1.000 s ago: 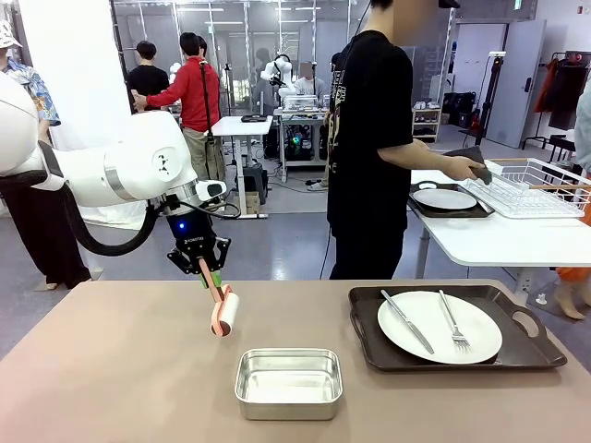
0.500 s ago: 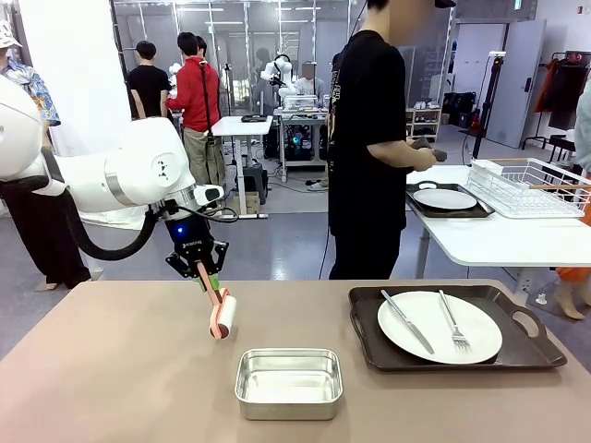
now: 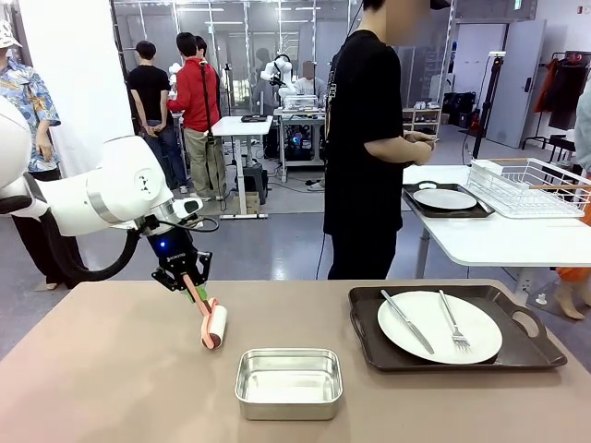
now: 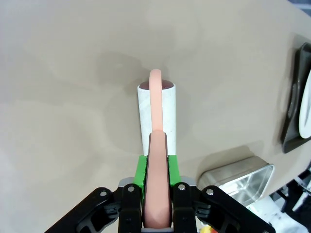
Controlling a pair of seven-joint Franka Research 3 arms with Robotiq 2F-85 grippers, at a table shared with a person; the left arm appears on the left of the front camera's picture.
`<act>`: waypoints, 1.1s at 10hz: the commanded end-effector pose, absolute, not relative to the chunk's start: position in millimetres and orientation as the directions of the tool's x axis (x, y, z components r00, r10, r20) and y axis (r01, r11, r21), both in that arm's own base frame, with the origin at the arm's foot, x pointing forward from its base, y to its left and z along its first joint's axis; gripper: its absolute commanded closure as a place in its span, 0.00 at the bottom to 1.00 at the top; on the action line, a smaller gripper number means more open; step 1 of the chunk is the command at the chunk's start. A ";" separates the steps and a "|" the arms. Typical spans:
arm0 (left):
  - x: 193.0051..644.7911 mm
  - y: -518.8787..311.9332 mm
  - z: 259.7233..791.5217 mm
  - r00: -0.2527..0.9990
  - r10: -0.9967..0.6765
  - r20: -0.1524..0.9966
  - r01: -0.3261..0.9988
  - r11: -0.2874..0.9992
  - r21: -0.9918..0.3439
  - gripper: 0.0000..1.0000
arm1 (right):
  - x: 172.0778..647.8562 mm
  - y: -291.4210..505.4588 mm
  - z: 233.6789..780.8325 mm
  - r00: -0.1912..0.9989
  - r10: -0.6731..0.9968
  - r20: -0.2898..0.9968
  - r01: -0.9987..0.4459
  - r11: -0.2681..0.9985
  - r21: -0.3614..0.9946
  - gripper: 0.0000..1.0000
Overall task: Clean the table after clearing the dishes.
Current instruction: When the left (or right) Handle tray is removed, use the left hand (or right hand) to clean the left (or right) side of the table with the Lint Roller.
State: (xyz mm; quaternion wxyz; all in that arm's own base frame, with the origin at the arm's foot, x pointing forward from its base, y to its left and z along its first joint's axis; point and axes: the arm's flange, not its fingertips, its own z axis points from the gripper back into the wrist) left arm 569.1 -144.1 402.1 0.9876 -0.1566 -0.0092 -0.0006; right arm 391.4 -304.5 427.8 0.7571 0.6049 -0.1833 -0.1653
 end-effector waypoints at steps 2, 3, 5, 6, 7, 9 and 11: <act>556.2 -131.0 380.4 1.000 -0.006 0.031 0.016 0.944 -0.330 0.79 | 390.7 -303.8 431.1 0.878 -0.472 0.081 0.025 0.215 0.976 0.00; 558.0 -124.6 370.7 1.000 -0.006 0.022 0.013 0.946 -0.323 0.79 | 390.7 -303.8 431.1 0.878 -0.472 0.081 0.025 0.215 0.976 0.00; 560.6 -111.8 356.2 1.000 0.005 0.007 -0.003 0.956 -0.293 0.79 | 390.7 -303.8 431.1 0.878 -0.472 0.081 0.025 0.215 0.976 0.00; 558.6 -105.5 352.1 1.000 0.007 0.021 -0.001 0.966 -0.260 0.79 | 390.7 -303.8 431.1 0.878 -0.472 0.081 0.025 0.215 0.976 0.00; 558.3 -96.8 347.9 1.000 0.003 0.016 0.001 0.971 -0.241 0.79 | 390.7 -303.8 431.1 0.878 -0.472 0.081 0.025 0.215 0.976 0.00; 555.3 -75.8 338.6 1.000 -0.011 0.026 0.017 0.969 -0.245 0.79 | 390.7 -303.8 431.1 0.878 -0.472 0.081 0.025 0.215 0.976 0.00; 552.6 -55.5 333.0 1.000 -0.013 0.023 0.018 0.972 -0.232 0.79 | 390.7 -303.8 431.1 0.878 -0.472 0.081 0.025 0.215 0.976 0.00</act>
